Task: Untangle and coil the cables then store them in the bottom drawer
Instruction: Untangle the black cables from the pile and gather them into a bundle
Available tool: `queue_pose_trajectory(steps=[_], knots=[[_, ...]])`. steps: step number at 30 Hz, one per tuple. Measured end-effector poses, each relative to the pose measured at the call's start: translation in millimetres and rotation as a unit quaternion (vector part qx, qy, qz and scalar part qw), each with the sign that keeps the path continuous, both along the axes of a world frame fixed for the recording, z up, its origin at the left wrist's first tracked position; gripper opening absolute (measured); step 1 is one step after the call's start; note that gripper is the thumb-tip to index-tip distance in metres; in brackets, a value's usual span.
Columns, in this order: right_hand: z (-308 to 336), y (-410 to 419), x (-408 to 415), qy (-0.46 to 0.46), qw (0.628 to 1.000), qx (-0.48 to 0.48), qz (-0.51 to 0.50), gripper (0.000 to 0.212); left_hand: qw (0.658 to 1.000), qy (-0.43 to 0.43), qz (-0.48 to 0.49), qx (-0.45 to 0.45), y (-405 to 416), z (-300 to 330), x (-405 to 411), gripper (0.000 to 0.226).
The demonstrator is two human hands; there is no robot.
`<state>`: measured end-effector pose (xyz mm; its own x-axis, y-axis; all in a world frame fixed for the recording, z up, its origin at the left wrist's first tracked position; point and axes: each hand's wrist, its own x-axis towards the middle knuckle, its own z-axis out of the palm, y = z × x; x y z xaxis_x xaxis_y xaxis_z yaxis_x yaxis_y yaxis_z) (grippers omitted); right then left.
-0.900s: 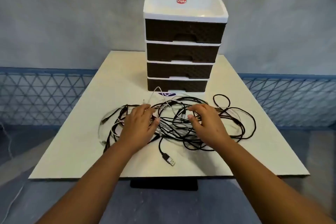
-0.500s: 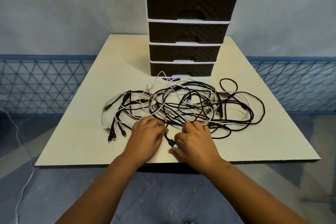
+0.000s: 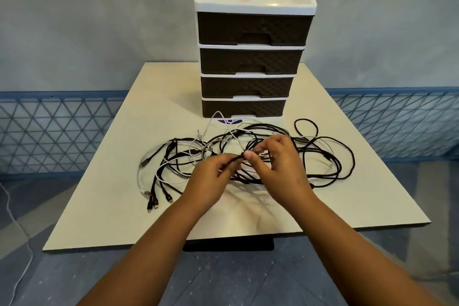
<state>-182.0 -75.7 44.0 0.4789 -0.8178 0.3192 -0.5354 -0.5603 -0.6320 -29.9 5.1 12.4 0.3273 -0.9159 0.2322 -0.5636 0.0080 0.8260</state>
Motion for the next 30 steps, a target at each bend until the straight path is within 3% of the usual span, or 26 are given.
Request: queue_pose_trajectory(steps=[3,6,10,18,21,24,27,30], knots=[[11,-4,-8,0.039,0.990,-0.078,-0.114,0.057,0.997,0.069,0.010,-0.028,-14,27,-1,0.015],[17,-6,-14,0.085,0.974,-0.167,-0.131,0.050,0.993,0.104,0.002,-0.058,-25,52,-1,0.015],[17,-11,-4,0.072,0.995,-0.058,0.041,0.027,0.984,0.157,-0.016,-0.084,-39,83,-4,0.016],[-5,-34,-2,0.054,0.995,-0.082,-0.003,0.012,0.946,0.258,0.021,-0.195,-53,130,4,0.016],[-9,-41,-7,0.043,0.999,-0.018,0.005,0.016,0.935,0.274,0.024,-0.226,-59,133,14,0.015],[-13,-43,-11,0.009,0.998,0.041,0.037,0.022,0.930,0.307,0.073,-0.189,-69,113,22,0.015],[-15,-40,-15,-0.010,0.998,0.017,0.054,0.023,0.895,0.407,0.135,-0.125,-77,88,32,0.020],[-7,-38,-17,0.006,0.998,-0.012,0.061,0.023,0.866,0.481,0.118,-0.067,-75,70,31,0.029]])
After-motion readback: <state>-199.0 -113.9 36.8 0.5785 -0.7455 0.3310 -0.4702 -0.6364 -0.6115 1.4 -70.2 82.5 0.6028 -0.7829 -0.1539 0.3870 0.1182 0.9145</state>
